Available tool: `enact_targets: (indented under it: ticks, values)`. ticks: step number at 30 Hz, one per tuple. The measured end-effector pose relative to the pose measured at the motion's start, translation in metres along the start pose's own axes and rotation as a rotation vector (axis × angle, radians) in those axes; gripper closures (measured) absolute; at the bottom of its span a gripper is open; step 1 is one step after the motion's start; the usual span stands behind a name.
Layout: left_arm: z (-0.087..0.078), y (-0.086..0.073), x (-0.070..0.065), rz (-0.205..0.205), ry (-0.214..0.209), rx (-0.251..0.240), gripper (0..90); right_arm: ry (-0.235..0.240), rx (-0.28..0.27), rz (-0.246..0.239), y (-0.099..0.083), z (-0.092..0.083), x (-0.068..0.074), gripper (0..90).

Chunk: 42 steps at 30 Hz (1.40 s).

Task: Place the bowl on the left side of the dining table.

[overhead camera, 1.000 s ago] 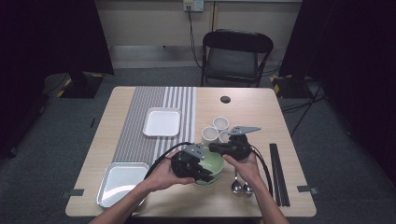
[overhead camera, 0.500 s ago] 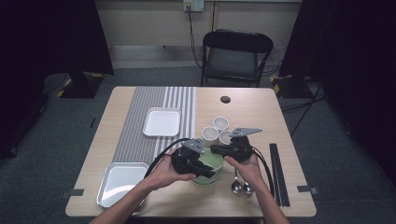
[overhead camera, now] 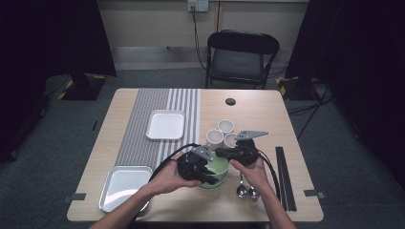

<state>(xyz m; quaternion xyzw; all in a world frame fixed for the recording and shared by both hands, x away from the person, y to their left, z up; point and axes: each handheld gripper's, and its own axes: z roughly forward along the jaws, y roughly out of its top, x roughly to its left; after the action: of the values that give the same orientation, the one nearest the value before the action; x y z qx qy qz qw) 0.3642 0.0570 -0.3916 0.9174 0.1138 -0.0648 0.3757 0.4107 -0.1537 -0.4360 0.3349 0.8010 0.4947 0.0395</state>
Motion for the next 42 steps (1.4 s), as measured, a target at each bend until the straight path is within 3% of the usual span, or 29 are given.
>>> enact_targets:
  ticks: [2, 6, 7, 9, 16, 21, 22, 24, 26, 29, 31, 35, 42]
  values:
    - [0.004, 0.002, -0.002, 0.02, 0.01, 0.029, 81.2, -0.002, 0.0, -0.002, 0.0, 0.0, 0.0, 85.9]
    - [0.004, 0.003, -0.003, 0.017, 0.015, 0.047, 83.6, -0.001, -0.003, -0.007, 0.001, 0.0, 0.0, 86.0]
    - [0.004, 0.003, -0.002, 0.021, 0.007, 0.042, 83.7, -0.001, -0.003, -0.008, 0.001, -0.001, 0.0, 86.0]
    - [0.001, 0.002, 0.004, -0.007, -0.047, 0.002, 83.6, 0.001, -0.005, -0.004, 0.0, -0.001, 0.0, 86.0]
    - [-0.003, 0.004, 0.008, -0.038, -0.073, -0.021, 83.4, 0.004, -0.016, -0.006, 0.001, -0.002, -0.001, 86.8]
    - [-0.002, 0.006, 0.003, -0.019, -0.028, 0.005, 82.0, 0.008, -0.014, -0.006, 0.001, -0.002, -0.001, 87.0]
    - [-0.001, 0.007, 0.002, -0.02, -0.007, 0.015, 77.3, 0.004, -0.013, -0.009, 0.001, -0.001, -0.001, 87.0]
    - [0.002, 0.008, 0.001, -0.009, -0.006, 0.042, 73.3, 0.005, -0.005, -0.007, 0.0, -0.001, 0.0, 87.0]
    - [0.003, 0.008, -0.001, -0.01, 0.007, 0.044, 76.9, 0.005, -0.004, -0.006, 0.0, -0.001, 0.0, 87.0]
    - [0.004, 0.009, 0.0, 0.01, -0.012, 0.051, 81.7, 0.004, -0.008, -0.006, 0.0, -0.001, 0.0, 87.0]
    - [0.006, 0.009, -0.004, 0.025, 0.014, 0.066, 82.2, 0.005, -0.011, -0.006, 0.001, -0.001, 0.0, 87.0]
    - [0.005, 0.007, -0.003, 0.02, 0.002, 0.059, 83.3, 0.005, -0.019, -0.007, 0.001, -0.003, 0.0, 86.7]
    - [0.003, 0.002, 0.002, -0.003, -0.029, 0.013, 83.6, -0.018, -0.03, -0.005, 0.002, -0.007, 0.0, 65.2]
